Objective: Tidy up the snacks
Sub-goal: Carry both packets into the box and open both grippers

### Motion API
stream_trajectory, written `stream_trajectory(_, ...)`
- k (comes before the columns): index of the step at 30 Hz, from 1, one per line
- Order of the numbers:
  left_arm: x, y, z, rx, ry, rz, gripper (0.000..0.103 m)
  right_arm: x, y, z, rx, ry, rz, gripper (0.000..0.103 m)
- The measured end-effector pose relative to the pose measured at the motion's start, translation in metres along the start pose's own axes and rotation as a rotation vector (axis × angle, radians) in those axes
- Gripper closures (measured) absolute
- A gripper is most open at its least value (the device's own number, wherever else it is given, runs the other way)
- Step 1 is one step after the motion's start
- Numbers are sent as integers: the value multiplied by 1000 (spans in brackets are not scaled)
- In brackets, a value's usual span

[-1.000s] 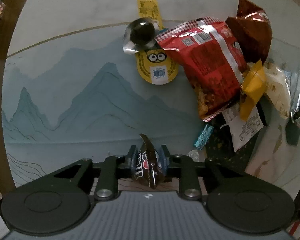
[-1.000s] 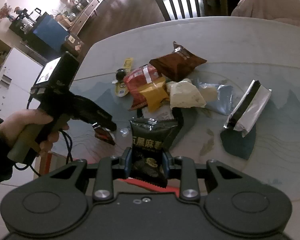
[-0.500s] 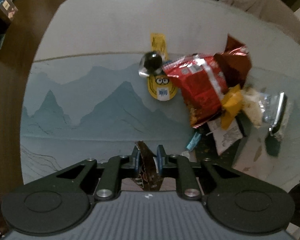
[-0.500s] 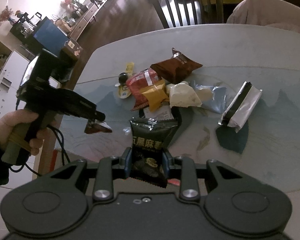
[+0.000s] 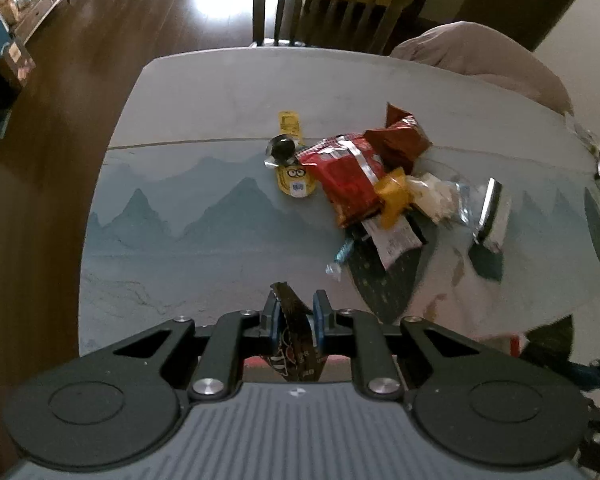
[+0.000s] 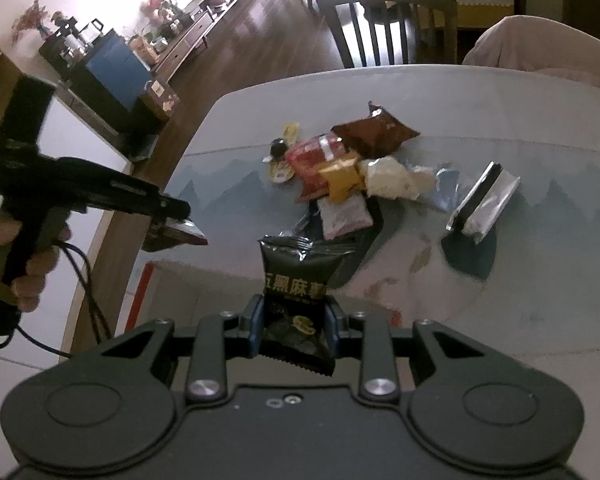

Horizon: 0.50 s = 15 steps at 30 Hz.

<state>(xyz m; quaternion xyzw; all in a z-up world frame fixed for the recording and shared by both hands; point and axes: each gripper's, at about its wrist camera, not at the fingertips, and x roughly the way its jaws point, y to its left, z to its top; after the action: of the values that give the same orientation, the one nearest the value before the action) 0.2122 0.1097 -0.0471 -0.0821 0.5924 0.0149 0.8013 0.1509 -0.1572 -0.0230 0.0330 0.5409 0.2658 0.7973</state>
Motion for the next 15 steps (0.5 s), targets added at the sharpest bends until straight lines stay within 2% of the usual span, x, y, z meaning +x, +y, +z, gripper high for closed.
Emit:
stream_trajectory(6,-14,-5,-42,47,-1,-4,87,4,14,-27,-23,36,-4,73)
stream_trajectory(15,9,-13,-109,91,48,10,87,32,29,-66,-51,105,-31,73)
